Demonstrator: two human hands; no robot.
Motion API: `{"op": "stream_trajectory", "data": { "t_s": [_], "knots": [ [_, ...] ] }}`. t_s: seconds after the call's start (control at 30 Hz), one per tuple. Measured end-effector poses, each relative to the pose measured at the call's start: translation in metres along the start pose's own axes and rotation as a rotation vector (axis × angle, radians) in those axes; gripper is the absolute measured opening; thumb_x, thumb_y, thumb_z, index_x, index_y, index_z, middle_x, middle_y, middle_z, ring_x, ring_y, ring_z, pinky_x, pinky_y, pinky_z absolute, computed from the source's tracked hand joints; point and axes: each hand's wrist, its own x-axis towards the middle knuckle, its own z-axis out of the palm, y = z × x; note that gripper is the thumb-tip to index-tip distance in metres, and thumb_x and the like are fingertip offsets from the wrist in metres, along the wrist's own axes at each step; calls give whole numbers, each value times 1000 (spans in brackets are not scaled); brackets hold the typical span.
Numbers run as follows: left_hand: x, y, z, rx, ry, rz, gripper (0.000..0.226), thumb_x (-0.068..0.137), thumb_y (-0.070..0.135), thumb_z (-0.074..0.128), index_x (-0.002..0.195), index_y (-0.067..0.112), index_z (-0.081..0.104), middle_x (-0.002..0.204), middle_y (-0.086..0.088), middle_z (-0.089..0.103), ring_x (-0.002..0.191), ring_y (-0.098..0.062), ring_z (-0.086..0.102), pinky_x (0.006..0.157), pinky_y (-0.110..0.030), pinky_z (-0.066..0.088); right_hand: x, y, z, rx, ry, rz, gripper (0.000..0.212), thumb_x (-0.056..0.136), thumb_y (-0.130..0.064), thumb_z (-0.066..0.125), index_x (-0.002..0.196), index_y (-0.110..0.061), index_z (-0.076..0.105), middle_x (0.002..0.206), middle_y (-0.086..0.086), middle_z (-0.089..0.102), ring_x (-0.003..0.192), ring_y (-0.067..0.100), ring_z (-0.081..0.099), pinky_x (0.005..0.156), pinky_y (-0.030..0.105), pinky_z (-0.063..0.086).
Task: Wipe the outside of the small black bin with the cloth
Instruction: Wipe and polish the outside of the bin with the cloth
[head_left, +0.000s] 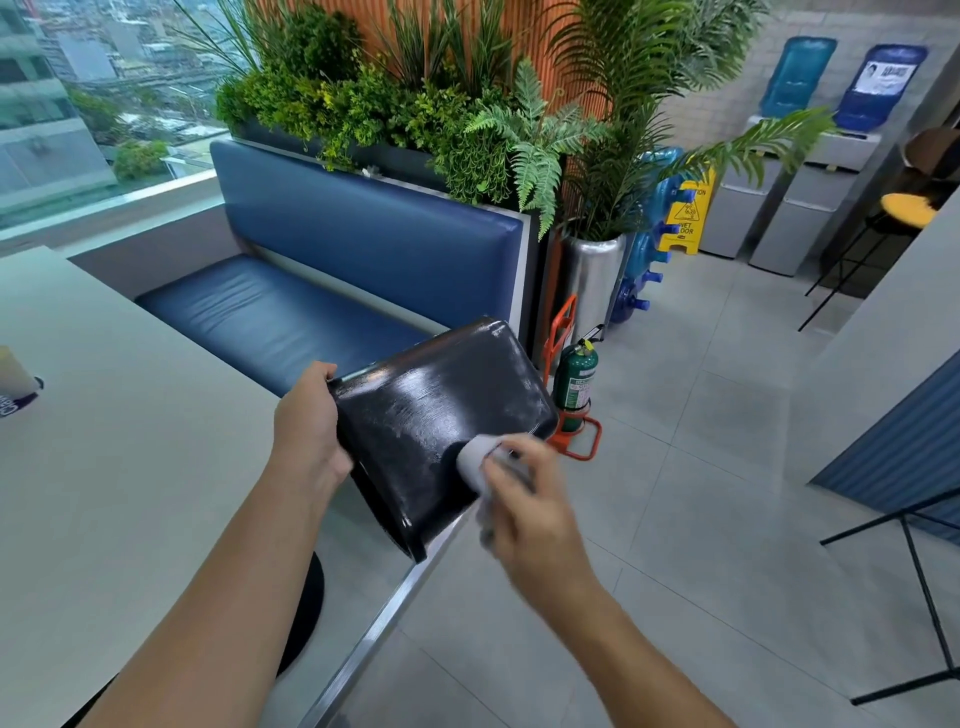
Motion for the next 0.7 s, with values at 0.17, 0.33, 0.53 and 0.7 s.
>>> {"op": "stream_trajectory", "data": {
  "t_s": [0.17, 0.33, 0.53, 0.7],
  "knots": [
    [3, 0, -8, 12, 5, -10, 20, 100, 18, 58, 81, 20, 51, 50, 3, 54, 44, -16, 59, 55, -27, 54, 41, 54, -38, -71, 229, 254, 42, 89, 13, 66, 127, -3, 70, 127, 4, 53, 113, 33, 59, 104, 36, 50],
    [7, -2, -9, -6, -35, -45, 18, 95, 19, 58, 79, 20, 48, 62, -2, 53, 60, -24, 58, 69, -39, 54, 50, 65, -39, -94, 221, 190, 39, 89, 12, 68, 124, -5, 73, 122, 3, 60, 111, 28, 57, 90, 49, 56],
    [7, -5, -3, -50, -24, -63, 23, 95, 16, 56, 77, 21, 41, 60, -1, 46, 59, -24, 54, 68, -38, 53, 40, 28, -17, -65, 168, 115, 38, 82, 18, 69, 112, -5, 77, 115, 6, 66, 104, 27, 60, 100, 19, 42],
    [5, -8, -4, -78, 3, -73, 21, 90, 16, 56, 76, 21, 42, 65, -4, 46, 62, -25, 54, 78, -45, 54, 20, -16, 12, 53, 51, -25, 43, 81, 20, 65, 113, -8, 75, 118, -1, 58, 100, 26, 55, 96, 25, 47]
  ]
}}
